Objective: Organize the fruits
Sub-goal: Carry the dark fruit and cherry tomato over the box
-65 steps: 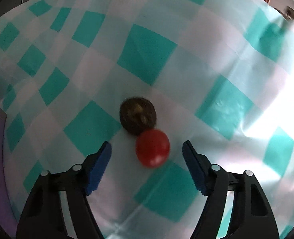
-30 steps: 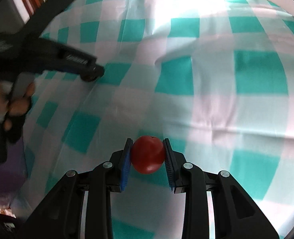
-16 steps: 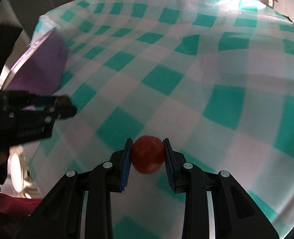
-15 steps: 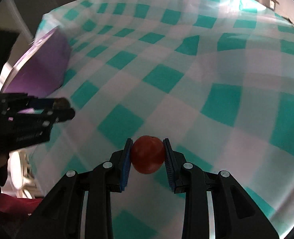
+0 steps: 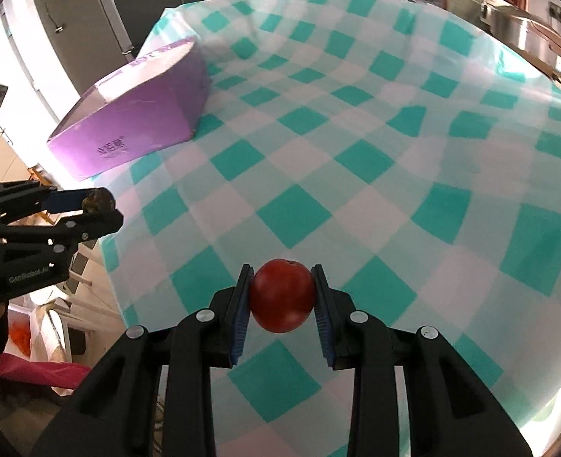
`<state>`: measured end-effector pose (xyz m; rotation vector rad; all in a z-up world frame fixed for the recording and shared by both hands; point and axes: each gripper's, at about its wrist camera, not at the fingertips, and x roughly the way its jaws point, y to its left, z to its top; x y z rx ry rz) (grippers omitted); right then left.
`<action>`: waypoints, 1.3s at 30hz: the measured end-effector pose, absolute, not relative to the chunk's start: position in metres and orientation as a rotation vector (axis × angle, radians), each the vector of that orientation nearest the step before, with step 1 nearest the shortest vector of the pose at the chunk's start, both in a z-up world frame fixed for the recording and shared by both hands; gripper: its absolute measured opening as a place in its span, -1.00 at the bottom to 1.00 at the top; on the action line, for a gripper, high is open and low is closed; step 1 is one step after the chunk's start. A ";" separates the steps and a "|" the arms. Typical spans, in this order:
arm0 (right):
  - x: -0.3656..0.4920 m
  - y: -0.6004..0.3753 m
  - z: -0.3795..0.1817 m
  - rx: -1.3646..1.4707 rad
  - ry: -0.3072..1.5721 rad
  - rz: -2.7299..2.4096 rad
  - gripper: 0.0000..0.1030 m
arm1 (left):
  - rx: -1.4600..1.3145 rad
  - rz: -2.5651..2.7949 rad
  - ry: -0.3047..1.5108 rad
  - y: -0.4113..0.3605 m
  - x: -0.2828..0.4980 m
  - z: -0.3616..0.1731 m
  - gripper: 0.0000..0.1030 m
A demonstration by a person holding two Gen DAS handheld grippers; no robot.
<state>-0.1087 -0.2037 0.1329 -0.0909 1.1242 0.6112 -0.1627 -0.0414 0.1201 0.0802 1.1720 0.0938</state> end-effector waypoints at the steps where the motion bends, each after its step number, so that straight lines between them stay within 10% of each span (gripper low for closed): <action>1: -0.109 -0.201 0.133 -0.087 1.127 0.620 -0.40 | 0.074 0.102 1.175 -0.038 -0.167 0.121 -0.17; 26: -0.047 -0.143 0.116 0.071 1.257 0.312 -0.40 | 0.285 -0.476 1.082 -0.002 -0.081 0.129 -0.18; 39: 0.044 0.060 0.189 0.037 1.104 0.559 -0.39 | -0.010 -0.213 1.143 0.221 -0.010 0.160 -0.18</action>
